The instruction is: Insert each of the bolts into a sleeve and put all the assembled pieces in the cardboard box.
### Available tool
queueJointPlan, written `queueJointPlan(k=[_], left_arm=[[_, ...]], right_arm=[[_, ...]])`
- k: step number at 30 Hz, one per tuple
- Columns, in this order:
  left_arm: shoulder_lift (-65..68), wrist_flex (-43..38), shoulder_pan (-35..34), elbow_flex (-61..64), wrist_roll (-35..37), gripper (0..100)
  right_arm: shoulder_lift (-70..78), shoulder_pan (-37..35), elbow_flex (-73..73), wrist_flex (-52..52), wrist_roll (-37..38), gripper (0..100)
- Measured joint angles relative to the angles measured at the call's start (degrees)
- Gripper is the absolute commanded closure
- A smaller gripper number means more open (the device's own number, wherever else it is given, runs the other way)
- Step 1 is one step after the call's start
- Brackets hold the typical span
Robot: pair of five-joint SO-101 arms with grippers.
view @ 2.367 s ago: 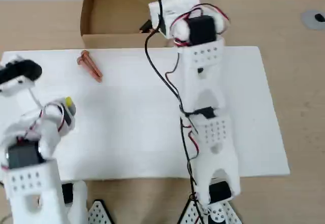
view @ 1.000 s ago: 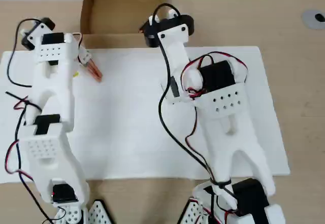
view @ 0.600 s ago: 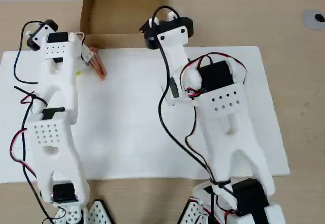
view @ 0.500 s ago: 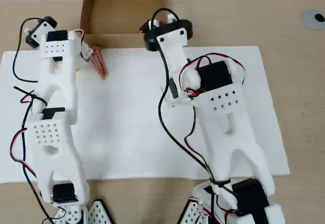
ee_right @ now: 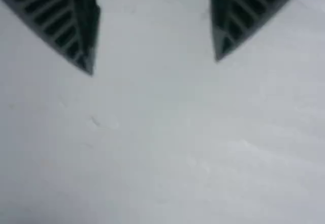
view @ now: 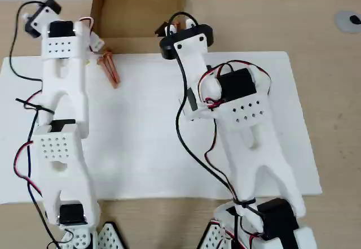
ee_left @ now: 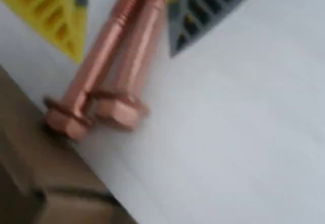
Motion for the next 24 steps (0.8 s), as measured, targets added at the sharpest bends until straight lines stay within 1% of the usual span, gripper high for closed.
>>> queueJointPlan(k=[6,11,19,20,24], left_arm=[[5.6,-1.1,0.4,0.0,0.2,88],[11.4,-1.2,0.5,-2.5,0.2,88],[15.6,-1.0,0.5,-6.8,0.3,88],[15.6,-1.0,0.5,-6.8,0.3,89],[15.9,-0.4,0.5,-7.4,0.4,99]], right_arm=[[0.0,0.0,0.0,0.0,0.0,81.0],[0.0,0.0,0.0,0.0,0.0,81.0],[0.0,0.0,0.0,0.0,0.0,81.0],[0.0,0.0,0.0,0.0,0.0,81.0],[0.0,0.0,0.0,0.0,0.0,81.0]])
